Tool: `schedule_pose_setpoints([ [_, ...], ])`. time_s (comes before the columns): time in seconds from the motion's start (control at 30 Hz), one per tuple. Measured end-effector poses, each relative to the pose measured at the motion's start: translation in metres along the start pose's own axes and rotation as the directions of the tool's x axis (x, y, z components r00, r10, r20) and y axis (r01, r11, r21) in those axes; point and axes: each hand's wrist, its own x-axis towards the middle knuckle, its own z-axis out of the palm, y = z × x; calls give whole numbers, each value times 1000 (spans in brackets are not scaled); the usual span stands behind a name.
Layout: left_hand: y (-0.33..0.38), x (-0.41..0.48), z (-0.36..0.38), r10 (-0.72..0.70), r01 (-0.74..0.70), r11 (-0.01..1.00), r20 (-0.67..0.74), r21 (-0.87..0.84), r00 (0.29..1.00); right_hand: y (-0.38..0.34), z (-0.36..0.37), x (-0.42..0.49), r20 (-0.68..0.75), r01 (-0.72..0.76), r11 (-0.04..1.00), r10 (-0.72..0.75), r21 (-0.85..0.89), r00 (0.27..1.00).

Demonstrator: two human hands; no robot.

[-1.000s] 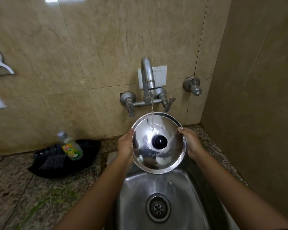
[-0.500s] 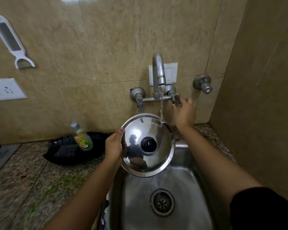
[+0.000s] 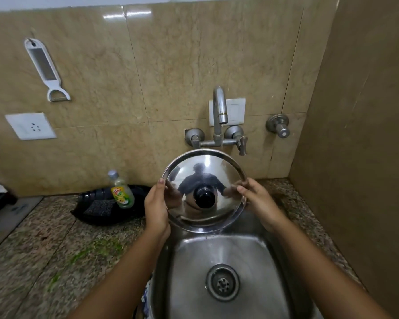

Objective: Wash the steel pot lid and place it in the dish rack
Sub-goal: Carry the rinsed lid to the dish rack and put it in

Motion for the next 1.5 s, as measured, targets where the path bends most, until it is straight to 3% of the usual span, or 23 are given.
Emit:
schedule_pose_setpoints([
  [0.13, -5, -13, 0, -25, 24, 1000, 53, 11, 998, -24, 5, -14, -54, 153, 983, -148, 100, 988],
  [0.27, -13, -19, -1, -65, 49, 978, 74, 203, 995, -48, 7, -27, -43, 303, 953, -301, 29, 953],
  [0.4, -13, -25, 3, -77, 57, 954, 60, 293, 995, -55, 4, -31, -5, 343, 939, -343, -13, 939],
  [0.57, -9, -29, 1, -93, 74, 962, 60, 264, 994, -58, 5, -29, -41, 323, 945, -322, 44, 946],
  [0.73, 15, -10, -16, -110, 107, 981, 7, 163, 994, -62, 36, -14, -162, 194, 943, -154, 271, 975],
  [1.0, 95, 48, -124, -50, 58, 991, -63, 121, 997, -84, 178, 19, -165, -44, 795, 179, 604, 970],
  [1.17, 157, 96, -235, -7, 20, 982, -67, 189, 998, -103, 294, 32, -106, -98, 658, 263, 746, 959],
  [1.4, 255, 143, -374, 117, -58, 960, -205, 272, 972, -120, 465, 58, -33, -150, 703, 240, 695, 970],
  [1.5, 294, 168, -433, 213, -127, 939, -249, 320, 945, -130, 541, 79, -15, -134, 784, 180, 606, 984],
])
